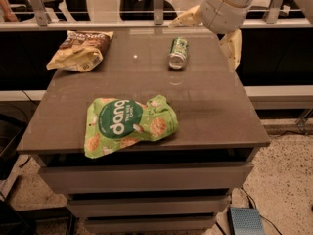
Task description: Place green can upright
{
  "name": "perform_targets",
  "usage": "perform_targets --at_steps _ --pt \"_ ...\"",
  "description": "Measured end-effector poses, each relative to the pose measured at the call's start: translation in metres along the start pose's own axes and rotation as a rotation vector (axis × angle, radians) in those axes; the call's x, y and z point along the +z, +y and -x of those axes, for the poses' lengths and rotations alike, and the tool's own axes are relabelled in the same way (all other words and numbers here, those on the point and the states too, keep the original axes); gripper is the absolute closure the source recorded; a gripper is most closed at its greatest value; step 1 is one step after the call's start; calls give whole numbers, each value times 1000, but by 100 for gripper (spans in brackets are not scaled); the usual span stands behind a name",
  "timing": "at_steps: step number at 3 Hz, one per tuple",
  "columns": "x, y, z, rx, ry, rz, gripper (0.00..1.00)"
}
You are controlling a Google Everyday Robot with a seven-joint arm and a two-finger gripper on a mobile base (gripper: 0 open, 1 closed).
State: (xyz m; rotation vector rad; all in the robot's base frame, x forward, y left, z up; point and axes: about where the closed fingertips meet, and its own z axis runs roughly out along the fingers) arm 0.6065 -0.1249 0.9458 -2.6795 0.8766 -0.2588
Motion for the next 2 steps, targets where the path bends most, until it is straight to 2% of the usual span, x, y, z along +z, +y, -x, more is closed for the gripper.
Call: perform_targets --at_steps 1,2 --pt "14 -20 -15 -214 73 50 0" --pt "30 -40 -34 -409 113 69 0"
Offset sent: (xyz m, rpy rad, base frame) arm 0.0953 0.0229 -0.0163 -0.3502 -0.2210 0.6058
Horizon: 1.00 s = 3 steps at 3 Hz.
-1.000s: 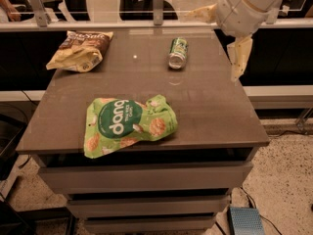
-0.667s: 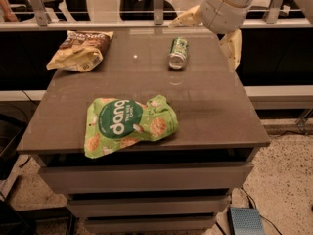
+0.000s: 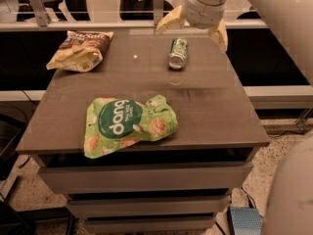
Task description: Place green can upright
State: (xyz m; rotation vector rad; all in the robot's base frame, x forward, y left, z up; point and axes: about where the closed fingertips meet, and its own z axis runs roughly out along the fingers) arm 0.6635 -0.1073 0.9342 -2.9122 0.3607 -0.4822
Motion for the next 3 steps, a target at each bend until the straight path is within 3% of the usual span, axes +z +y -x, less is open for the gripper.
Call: perform_targets --at_steps 1,2,3 --pt "17 -7 -26 -143 35 0 0" --pt "29 -13 -54 -215 74 -9 0" --pt "41 -16 -78 -233 112 -24 0"
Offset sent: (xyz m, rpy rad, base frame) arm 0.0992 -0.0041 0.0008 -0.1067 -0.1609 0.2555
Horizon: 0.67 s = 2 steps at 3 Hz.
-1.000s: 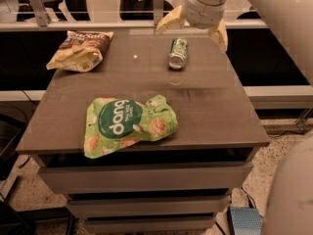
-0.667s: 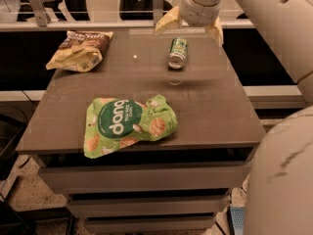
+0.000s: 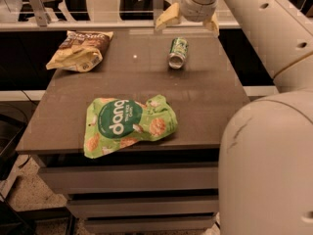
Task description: Place green can upright
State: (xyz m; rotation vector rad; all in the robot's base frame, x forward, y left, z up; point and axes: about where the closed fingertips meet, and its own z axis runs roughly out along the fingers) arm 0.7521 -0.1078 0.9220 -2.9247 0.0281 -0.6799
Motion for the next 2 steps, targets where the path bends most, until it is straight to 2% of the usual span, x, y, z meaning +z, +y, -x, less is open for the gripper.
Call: perform_targets --at_steps 2 --pt "37 23 -34 61 66 67 0"
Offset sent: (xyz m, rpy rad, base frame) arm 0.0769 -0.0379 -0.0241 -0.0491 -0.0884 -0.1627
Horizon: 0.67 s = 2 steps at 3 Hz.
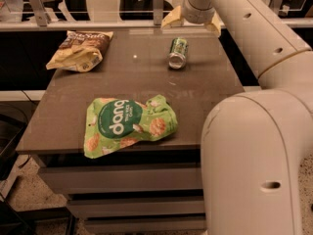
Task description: Place green can upright
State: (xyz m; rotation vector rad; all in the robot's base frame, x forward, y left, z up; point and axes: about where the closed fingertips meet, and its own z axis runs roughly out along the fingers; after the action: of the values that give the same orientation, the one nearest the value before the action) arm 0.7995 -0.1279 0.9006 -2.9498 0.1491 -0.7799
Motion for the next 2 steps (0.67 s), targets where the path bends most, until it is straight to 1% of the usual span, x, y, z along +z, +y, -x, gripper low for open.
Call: perform_targets --at_steps 1,2 --pt "16 10 -11 38 16 33 0" --pt "35 19 -10 80 -6 77 0"
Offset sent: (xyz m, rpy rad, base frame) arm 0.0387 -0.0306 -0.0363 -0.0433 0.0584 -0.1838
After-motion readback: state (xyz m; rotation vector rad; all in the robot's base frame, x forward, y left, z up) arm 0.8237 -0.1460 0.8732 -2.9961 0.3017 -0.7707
